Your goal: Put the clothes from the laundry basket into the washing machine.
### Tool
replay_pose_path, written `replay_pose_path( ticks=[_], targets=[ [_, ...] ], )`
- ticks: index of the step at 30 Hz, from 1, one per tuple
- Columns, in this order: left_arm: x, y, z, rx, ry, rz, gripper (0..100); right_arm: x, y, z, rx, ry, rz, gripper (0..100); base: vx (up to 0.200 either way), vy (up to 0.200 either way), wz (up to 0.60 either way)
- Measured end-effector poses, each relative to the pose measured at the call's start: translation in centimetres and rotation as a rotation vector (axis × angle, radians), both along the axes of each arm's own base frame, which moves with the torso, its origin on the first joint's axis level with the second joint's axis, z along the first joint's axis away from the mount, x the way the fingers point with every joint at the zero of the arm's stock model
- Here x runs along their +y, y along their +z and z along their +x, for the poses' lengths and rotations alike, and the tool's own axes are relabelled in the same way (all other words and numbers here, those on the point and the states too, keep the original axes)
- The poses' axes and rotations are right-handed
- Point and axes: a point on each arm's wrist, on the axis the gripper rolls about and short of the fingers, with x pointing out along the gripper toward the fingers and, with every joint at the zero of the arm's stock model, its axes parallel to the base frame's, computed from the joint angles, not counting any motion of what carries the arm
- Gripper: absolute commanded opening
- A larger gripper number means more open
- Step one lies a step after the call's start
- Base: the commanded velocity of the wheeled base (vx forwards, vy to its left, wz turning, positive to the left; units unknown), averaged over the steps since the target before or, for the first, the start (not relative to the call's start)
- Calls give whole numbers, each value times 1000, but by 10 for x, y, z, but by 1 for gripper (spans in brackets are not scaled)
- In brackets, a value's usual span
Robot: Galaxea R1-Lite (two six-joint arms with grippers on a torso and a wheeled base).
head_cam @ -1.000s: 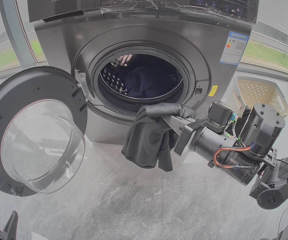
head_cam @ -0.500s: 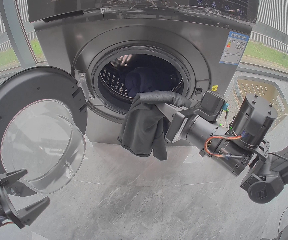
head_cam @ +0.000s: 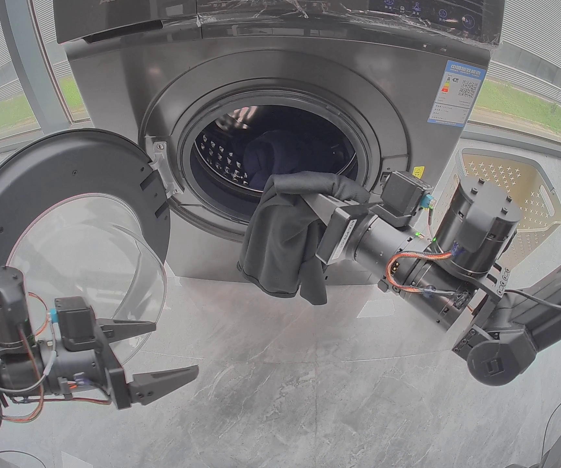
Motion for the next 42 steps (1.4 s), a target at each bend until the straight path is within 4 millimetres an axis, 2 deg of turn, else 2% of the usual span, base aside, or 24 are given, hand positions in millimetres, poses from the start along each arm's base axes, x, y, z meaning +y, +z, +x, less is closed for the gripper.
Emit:
replay_pose_path(
  ticks=[6, 15, 23, 31, 42],
  targets=[
    [-18, -9, 33, 55, -28, 2, 100, 2, 2, 4, -9, -7, 9, 0, 0, 0, 0],
    [-38, -20, 71, 124, -26, -17, 100, 3, 6, 6, -20, -7, 18, 0, 0, 0, 0],
    [-55, -37, 102, 65, -23, -49, 100, 0, 7, 4, -19, -7, 17, 0, 0, 0, 0],
    [-66, -58, 125, 118, 4, -82, 100, 1, 9, -3, -20, 6, 20, 0, 0, 0, 0],
    [-83, -65, 148, 125, 7, -146, 100, 2, 10, -10, -21, 21, 21, 0, 0, 0, 0]
  ],
)
